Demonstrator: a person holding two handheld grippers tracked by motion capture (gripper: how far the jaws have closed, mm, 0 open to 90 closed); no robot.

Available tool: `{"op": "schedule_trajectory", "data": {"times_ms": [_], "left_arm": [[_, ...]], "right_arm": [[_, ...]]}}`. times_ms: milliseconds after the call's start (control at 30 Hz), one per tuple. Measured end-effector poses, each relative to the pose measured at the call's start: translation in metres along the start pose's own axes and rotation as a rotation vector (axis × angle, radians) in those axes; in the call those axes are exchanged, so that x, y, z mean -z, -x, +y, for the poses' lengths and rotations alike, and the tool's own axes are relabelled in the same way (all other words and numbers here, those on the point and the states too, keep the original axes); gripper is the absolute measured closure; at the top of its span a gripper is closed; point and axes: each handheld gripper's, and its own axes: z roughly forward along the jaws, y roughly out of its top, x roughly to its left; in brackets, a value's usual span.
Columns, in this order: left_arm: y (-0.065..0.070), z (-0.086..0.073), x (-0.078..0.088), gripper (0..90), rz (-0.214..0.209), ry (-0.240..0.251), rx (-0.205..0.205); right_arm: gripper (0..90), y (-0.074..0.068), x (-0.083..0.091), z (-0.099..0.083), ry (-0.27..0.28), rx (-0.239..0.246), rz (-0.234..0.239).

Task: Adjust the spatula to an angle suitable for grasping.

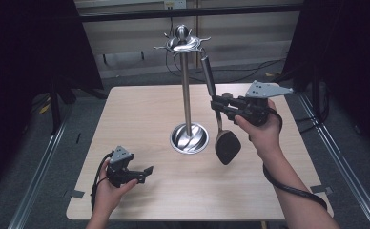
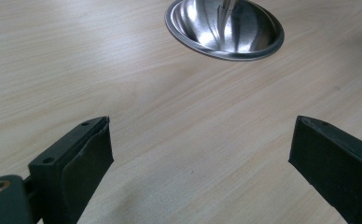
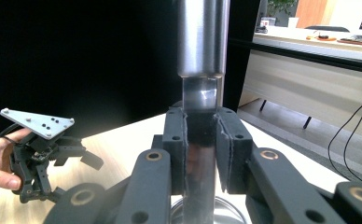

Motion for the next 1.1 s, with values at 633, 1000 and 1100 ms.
{"op": "schedule_trajectory", "data": {"times_ms": [633, 1000, 1100], "left_arm": [[-0.001, 0.000, 0.001, 5.8, 0.005, 0.001, -0.002], [-0.001, 0.000, 0.001, 5.8, 0.004, -0.002, -0.006], [-0.001, 0.000, 0.001, 5.8, 0.004, -0.003, -0.007]], "right_arm": [[75.9, 0.001, -0.007, -0.008, 0.008, -0.007, -0.004], [75.9, 0.002, -0.014, -0.014, 0.042, -0.019, 0.005], [75.8, 0.002, -0.017, -0.015, 0.043, -0.022, 0.005]]}}
